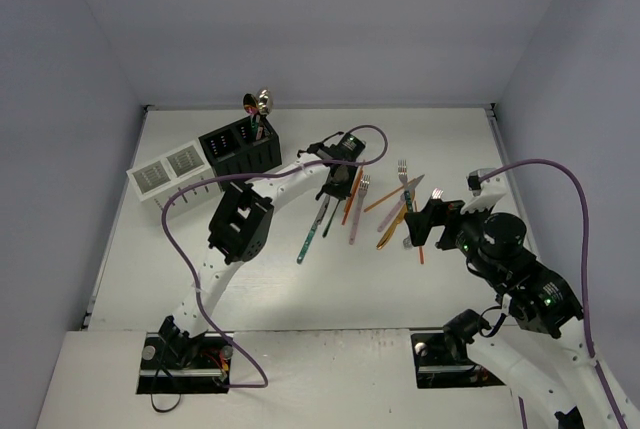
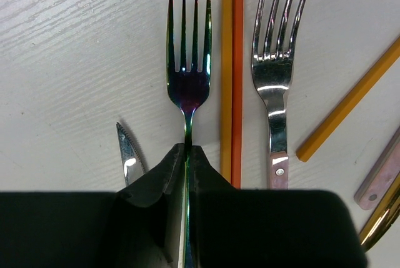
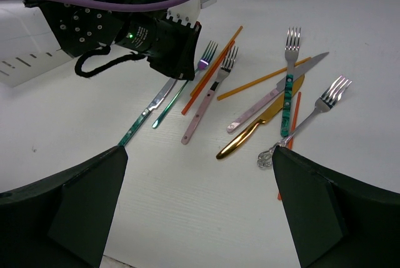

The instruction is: Sort the eating utensils into containers

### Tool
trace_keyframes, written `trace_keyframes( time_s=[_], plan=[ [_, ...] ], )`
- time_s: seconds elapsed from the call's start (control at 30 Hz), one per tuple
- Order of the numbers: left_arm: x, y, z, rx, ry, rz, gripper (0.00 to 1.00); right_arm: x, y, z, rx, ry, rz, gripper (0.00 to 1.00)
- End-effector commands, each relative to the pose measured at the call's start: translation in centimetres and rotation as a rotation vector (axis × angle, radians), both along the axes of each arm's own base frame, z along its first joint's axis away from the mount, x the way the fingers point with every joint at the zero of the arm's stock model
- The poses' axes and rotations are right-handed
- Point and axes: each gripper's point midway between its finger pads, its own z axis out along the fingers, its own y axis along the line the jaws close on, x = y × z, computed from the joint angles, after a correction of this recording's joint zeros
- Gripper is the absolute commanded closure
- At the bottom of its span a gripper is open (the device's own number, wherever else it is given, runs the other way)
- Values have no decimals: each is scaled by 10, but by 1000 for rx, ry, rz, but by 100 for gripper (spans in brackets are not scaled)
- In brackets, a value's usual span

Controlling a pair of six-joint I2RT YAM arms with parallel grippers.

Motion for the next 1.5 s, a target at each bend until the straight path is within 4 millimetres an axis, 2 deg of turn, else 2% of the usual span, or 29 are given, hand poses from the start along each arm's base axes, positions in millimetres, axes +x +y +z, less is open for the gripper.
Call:
trace_keyframes(
  time_s=[0.0, 0.07, 0.13, 0.2, 0.33, 0.4, 0.57, 0.63, 0.77, 0.83, 0.93, 0.97, 1.07, 1.13, 1.27, 1.3, 1.37, 1.47],
  plan=[
    [20, -3, 66, -81, -126, 28, 100, 4, -4, 25, 45, -65, -33, 0],
    [26, 2, 92, -88, -191, 43, 100, 3, -5, 26, 47, -71, -37, 0],
    [32, 11, 139, -125, -296, 67, 100, 2, -6, 29, 53, -79, -38, 0],
    [37, 21, 177, -168, -387, 96, 100, 2, -7, 31, 53, -83, -42, 0],
    [44, 58, 253, -266, -595, 186, 100, 3, -8, 34, 51, -86, -50, 0],
    [46, 93, 298, -331, -715, 249, 100, 5, -8, 34, 46, -85, -56, 0],
    [59, 164, 333, -287, -899, 359, 100, 8, -9, 34, 32, -83, -66, 0],
    [62, 198, 350, -270, -977, 411, 100, 11, -10, 34, 22, -80, -77, 0],
    [78, 245, 366, -246, -1088, 480, 100, 16, -13, 33, 4, -76, -100, 0],
    [90, 267, 363, -233, -1111, 507, 100, 18, -14, 32, -3, -75, -113, 0],
    [108, 285, 357, -226, -1137, 535, 100, 19, -15, 31, -10, -74, -121, 0],
    [117, 293, 349, -211, -1137, 548, 100, 20, -16, 30, -14, -73, -127, 0],
    [131, 303, 347, -173, -1182, 555, 100, 20, -18, 30, -11, -76, -136, 0],
    [141, 307, 337, -140, -1187, 556, 100, 20, -18, 29, -11, -75, -142, 0],
    [155, 311, 303, -118, -1150, 564, 100, 22, -21, 27, -11, -70, -160, 0],
    [157, 310, 298, -121, -1155, 564, 100, 22, -21, 27, -9, -71, -165, 0],
    [158, 312, 275, -104, -1124, 568, 100, 22, -23, 26, -9, -68, -175, 0],
    [154, 317, 249, -97, -1090, 601, 100, 23, -23, 25, -13, -65, -180, 0]
  ],
)
